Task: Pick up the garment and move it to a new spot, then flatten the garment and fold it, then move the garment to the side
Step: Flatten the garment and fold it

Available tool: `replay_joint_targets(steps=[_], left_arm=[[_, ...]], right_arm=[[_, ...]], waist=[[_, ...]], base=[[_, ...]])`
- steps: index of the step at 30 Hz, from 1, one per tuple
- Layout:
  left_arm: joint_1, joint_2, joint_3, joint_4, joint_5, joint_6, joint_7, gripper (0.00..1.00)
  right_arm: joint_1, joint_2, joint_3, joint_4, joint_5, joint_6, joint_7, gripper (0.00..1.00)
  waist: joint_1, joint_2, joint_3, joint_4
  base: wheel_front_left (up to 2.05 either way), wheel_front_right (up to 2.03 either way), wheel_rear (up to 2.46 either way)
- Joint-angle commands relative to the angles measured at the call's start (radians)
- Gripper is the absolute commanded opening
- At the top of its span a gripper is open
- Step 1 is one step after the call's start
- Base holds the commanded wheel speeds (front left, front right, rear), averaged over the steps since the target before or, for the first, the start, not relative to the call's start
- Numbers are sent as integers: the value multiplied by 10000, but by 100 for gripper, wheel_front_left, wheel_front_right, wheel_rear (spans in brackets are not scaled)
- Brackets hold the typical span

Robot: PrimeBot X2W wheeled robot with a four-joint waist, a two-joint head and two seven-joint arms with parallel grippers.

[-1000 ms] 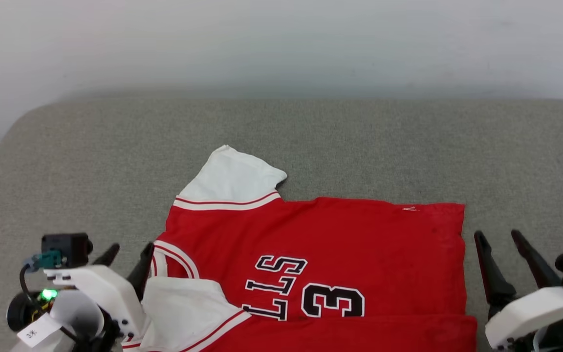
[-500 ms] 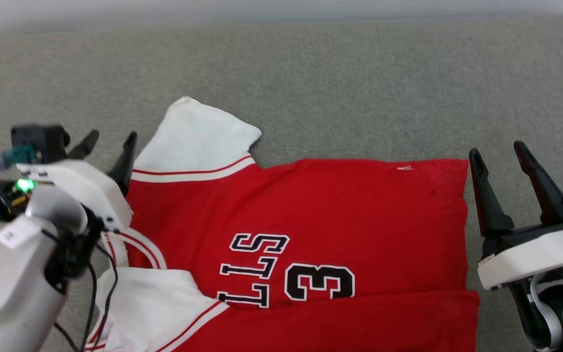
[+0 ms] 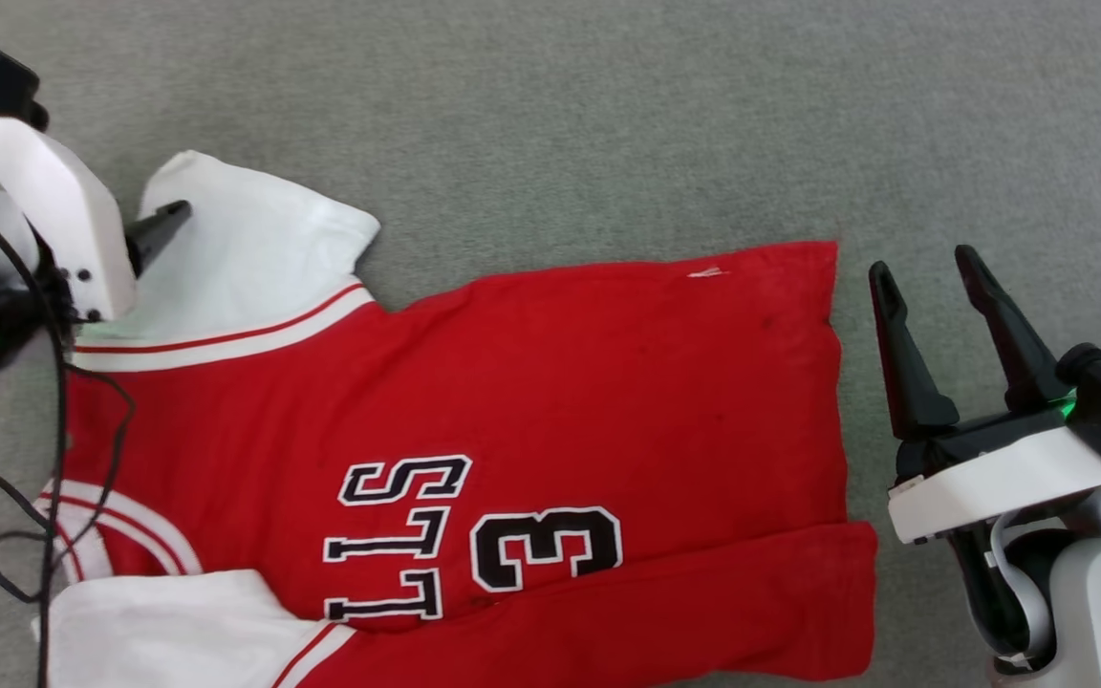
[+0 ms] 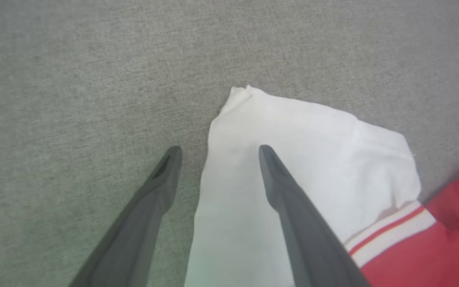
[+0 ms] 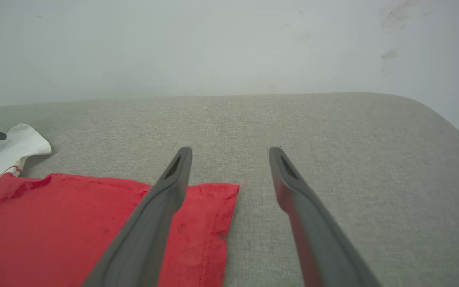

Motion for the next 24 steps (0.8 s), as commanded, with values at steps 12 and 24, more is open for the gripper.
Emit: replay_joint_targets(steps=[12, 24], left_arm=[[-302, -105, -966, 442, -455, 274, 3262, 0], [-688, -59, -703, 59, -181, 272, 2360, 0]], right_arm=[[-242, 210, -146, 728, 395, -8, -435, 100], [-1234, -817, -121, 2255, 1909, -8, 1309, 100]], waist=[[-2, 0, 576, -786], [-2, 0, 247, -376]], base=[[0, 0, 0], [0, 0, 0]])
